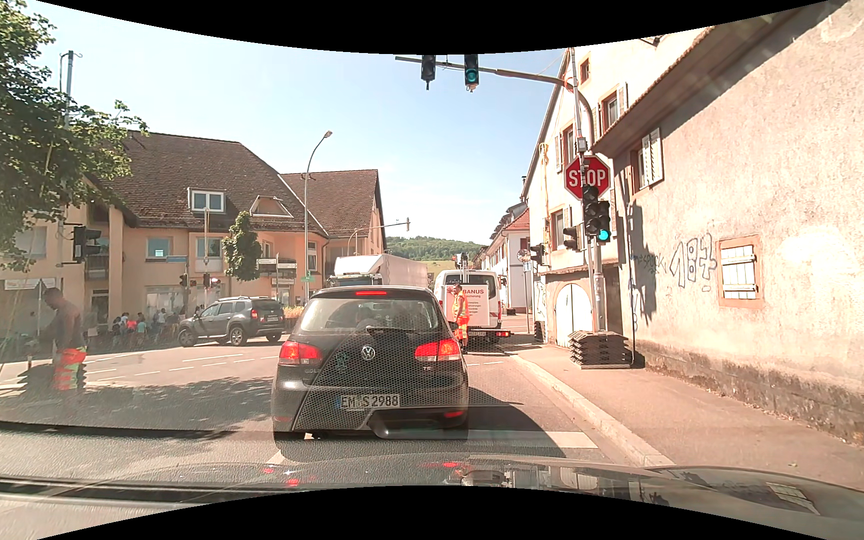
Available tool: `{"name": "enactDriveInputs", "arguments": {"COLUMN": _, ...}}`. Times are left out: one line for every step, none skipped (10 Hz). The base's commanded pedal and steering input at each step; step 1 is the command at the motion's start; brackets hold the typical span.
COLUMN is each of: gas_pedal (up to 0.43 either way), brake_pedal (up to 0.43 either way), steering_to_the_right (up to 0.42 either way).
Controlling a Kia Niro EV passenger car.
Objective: Follow the waypoints while adhering to traffic rules and regulations
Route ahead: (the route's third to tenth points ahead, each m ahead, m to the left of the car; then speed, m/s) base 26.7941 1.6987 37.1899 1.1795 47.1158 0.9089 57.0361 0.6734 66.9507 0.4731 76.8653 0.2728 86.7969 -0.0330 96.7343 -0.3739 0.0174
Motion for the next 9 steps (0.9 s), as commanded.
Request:
{"name": "enactDriveInputs", "arguments": {"gas_pedal": 0.000, "brake_pedal": 0.232, "steering_to_the_right": -0.002}}
{"name": "enactDriveInputs", "arguments": {"gas_pedal": 0.000, "brake_pedal": 0.232, "steering_to_the_right": -0.001}}
{"name": "enactDriveInputs", "arguments": {"gas_pedal": 0.000, "brake_pedal": 0.232, "steering_to_the_right": -0.002}}
{"name": "enactDriveInputs", "arguments": {"gas_pedal": 0.000, "brake_pedal": 0.232, "steering_to_the_right": -0.001}}
{"name": "enactDriveInputs", "arguments": {"gas_pedal": 0.000, "brake_pedal": 0.238, "steering_to_the_right": -0.002}}
{"name": "enactDriveInputs", "arguments": {"gas_pedal": 0.000, "brake_pedal": 0.232, "steering_to_the_right": -0.001}}
{"name": "enactDriveInputs", "arguments": {"gas_pedal": 0.000, "brake_pedal": 0.232, "steering_to_the_right": -0.002}}
{"name": "enactDriveInputs", "arguments": {"gas_pedal": 0.000, "brake_pedal": 0.238, "steering_to_the_right": -0.001}}
{"name": "enactDriveInputs", "arguments": {"gas_pedal": 0.000, "brake_pedal": 0.238, "steering_to_the_right": -0.002}}
